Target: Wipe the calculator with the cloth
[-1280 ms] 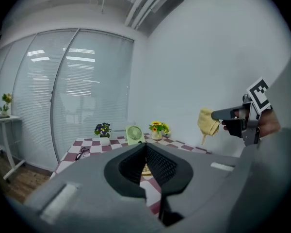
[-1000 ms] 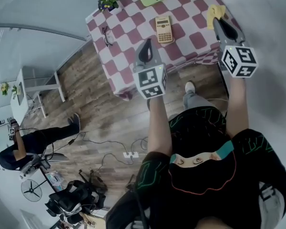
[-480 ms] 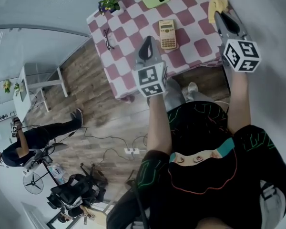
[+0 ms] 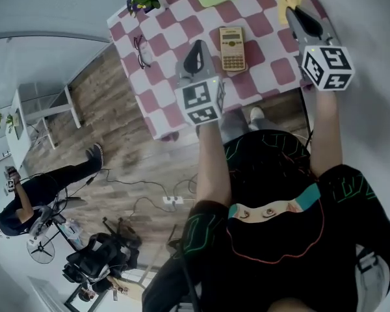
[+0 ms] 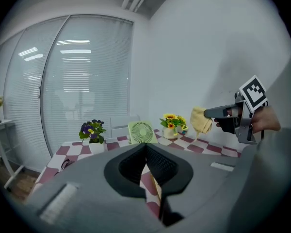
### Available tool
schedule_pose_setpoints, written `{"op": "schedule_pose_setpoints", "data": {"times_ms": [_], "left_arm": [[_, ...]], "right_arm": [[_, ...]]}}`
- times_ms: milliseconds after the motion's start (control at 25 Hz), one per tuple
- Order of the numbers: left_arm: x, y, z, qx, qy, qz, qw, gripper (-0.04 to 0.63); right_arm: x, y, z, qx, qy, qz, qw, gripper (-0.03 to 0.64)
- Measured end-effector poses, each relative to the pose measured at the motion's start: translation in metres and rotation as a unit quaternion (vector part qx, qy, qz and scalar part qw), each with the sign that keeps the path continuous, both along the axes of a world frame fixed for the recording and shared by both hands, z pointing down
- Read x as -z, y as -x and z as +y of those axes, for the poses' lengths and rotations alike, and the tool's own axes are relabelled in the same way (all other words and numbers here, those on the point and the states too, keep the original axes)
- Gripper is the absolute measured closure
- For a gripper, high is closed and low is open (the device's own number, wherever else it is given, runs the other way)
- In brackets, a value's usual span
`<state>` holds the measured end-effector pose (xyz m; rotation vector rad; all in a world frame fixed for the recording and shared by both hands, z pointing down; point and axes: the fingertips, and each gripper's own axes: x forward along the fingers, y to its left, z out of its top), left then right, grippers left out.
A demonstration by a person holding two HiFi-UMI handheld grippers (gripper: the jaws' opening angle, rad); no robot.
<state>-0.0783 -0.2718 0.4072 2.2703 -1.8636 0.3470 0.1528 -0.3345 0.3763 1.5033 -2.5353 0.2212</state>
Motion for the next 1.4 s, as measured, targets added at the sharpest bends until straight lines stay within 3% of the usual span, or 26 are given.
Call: {"op": "schedule_pose_setpoints", "data": {"times_ms": [280, 560, 880, 1080, 1280, 1400], "left_arm": [[-0.033, 0.017, -0.025, -0.002, 0.037, 0.002, 0.9993, 0.584], [-0.063, 0.024, -0.035, -0.007, 0.075, 0.011, 0.9971, 0.584], [-0.074, 0.030, -0.037, -0.006, 0.083, 0.019, 0.9964, 0.584], [-0.084, 0.035, -0.027, 0.003, 0.112, 0.025, 0.9934, 0.584], [-0.079, 0.041, -0.028, 0.012, 0.091, 0.028, 0.9953, 0.584], [-0.081, 0.045, -0.023, 0.016, 0.102, 0.028, 0.9943, 0.584]], "right_arm": [[-0.043, 0.050, -0.026, 0.063, 0.033, 0.052, 0.996, 0.577], [-0.080, 0.093, -0.033, 0.159, 0.044, 0.141, 0.976, 0.577], [-0.119, 0.134, -0.026, 0.260, 0.032, 0.255, 0.931, 0.577], [-0.138, 0.148, -0.019, 0.298, 0.023, 0.320, 0.899, 0.577], [-0.156, 0.161, -0.011, 0.332, 0.024, 0.355, 0.874, 0.577], [-0.164, 0.166, -0.003, 0.350, 0.028, 0.367, 0.861, 0.578]]}}
